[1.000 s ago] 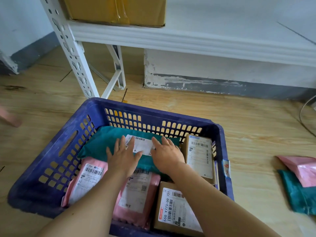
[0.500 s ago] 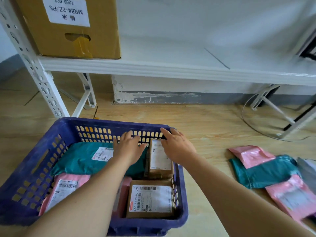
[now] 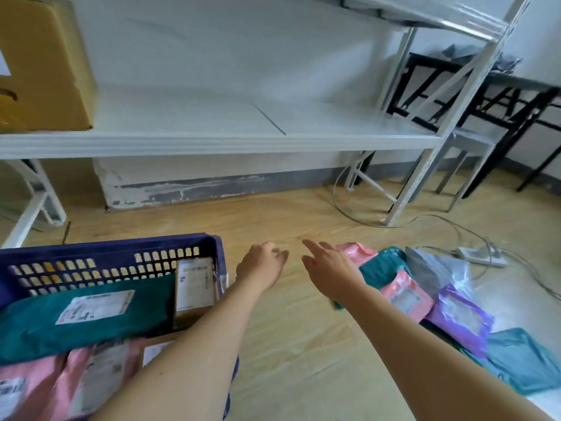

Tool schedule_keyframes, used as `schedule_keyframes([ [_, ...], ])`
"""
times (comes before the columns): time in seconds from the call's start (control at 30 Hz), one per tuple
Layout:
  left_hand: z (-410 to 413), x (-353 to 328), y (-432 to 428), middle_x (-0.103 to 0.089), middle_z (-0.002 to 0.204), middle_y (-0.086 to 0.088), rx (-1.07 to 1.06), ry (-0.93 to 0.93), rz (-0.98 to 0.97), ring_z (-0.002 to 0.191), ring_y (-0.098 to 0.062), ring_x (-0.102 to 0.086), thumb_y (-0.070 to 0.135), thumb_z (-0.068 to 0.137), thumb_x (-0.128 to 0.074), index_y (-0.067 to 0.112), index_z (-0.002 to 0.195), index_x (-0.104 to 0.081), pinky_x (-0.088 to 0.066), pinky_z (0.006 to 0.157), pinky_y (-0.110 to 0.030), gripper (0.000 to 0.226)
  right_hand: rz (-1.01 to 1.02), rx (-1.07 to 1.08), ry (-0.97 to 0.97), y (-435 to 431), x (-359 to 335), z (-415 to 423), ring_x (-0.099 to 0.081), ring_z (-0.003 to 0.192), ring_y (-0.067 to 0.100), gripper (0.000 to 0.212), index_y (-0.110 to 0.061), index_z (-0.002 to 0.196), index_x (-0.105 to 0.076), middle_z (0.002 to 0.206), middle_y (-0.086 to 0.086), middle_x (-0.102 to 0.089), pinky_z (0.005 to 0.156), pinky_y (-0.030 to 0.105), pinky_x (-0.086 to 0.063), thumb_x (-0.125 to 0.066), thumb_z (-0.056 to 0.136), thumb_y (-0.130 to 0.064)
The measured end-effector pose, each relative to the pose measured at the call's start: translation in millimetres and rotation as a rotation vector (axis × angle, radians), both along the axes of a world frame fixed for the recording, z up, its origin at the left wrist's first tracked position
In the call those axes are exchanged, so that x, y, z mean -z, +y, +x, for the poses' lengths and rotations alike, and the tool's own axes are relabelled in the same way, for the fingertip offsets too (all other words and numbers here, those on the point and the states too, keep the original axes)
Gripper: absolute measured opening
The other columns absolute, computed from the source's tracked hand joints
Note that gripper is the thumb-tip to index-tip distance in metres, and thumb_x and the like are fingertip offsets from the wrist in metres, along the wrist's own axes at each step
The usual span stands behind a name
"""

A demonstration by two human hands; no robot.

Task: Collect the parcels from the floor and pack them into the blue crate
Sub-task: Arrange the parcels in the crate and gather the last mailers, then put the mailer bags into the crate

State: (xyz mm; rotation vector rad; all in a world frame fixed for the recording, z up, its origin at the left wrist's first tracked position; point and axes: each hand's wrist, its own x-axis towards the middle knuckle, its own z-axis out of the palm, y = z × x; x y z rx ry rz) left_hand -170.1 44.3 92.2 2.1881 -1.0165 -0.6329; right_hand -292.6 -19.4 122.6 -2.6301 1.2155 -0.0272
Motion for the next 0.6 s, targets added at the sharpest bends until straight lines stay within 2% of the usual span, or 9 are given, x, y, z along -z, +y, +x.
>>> schedule_keyframes([
  [0.1,-17.1,-4.7,-12.3,-0.052,0.132,-0.004,0.083,-0.059,0.021,0.113,-0.025,-0.055,0.041,0.094,-0.045,0.022,0.123,-0.056,-0.046,0.094,-0.034,0.036,0.043,0.099,-0.054,-10.1,10.5,-32.2,-0.044,0.126,0.027,0.042,-0.028,0.14,-0.039,0.139,0.007,-0.047,0.099,0.038,-0.04,-0.034,0.099,-0.031],
  [0.23,-40.3,-7.9,-27.7,-0.045,0.138,-0.004,0.169,-0.099,0.036,0.119,-0.025,-0.051,0.039,0.095,-0.047,0.021,0.129,-0.051,-0.044,0.096,-0.032,0.038,0.037,0.159,-0.023,-25.7,15.7,-66.9,-0.053,0.116,0.028,0.037,-0.026,0.131,-0.05,0.13,0.007,-0.056,0.086,0.034,-0.042,-0.035,0.098,-0.025],
  [0.33,-53.3,-3.5,-37.5,-0.043,0.138,-0.005,0.243,-0.152,0.062,0.12,-0.024,-0.05,0.037,0.094,-0.049,0.022,0.13,-0.049,-0.043,0.097,-0.033,0.039,0.019,0.166,0.065,-38.2,21.2,-83.7,-0.06,0.1,0.029,0.028,-0.016,0.109,-0.059,0.11,0.009,-0.065,0.074,0.033,-0.042,-0.033,0.097,-0.021],
  [0.4,-59.6,1.1,-43.7,-0.042,0.138,-0.004,0.28,-0.181,0.084,0.119,-0.024,-0.051,0.037,0.094,-0.05,0.023,0.13,-0.049,-0.044,0.096,-0.034,0.039,0.049,0.196,0.056,-44.6,26.3,-90.9,-0.06,0.093,0.029,0.026,-0.017,0.093,-0.058,0.1,0.009,-0.065,0.073,0.035,-0.044,-0.033,0.096,-0.021],
  [0.5,-71.0,6.3,-54.8,-0.041,0.138,-0.003,0.325,-0.223,0.103,0.12,-0.024,-0.05,0.036,0.093,-0.051,0.024,0.13,-0.047,-0.043,0.096,-0.033,0.039,0.091,0.238,0.001,-53.1,31.3,-100.4,-0.059,0.086,0.028,0.027,-0.019,0.071,-0.048,0.088,0.008,-0.062,0.073,0.036,-0.046,-0.035,0.095,-0.021],
  [0.6,-84.6,11.4,-67.0,-0.042,0.138,-0.002,0.375,-0.266,0.107,0.122,-0.023,-0.048,0.035,0.092,-0.053,0.025,0.132,-0.047,-0.041,0.097,-0.033,0.042,0.09,0.278,-0.027,-62.6,39.6,-113.7,-0.059,0.084,0.028,0.028,-0.017,0.069,-0.049,0.079,0.005,-0.057,0.072,0.037,-0.048,-0.036,0.094,-0.018],
])
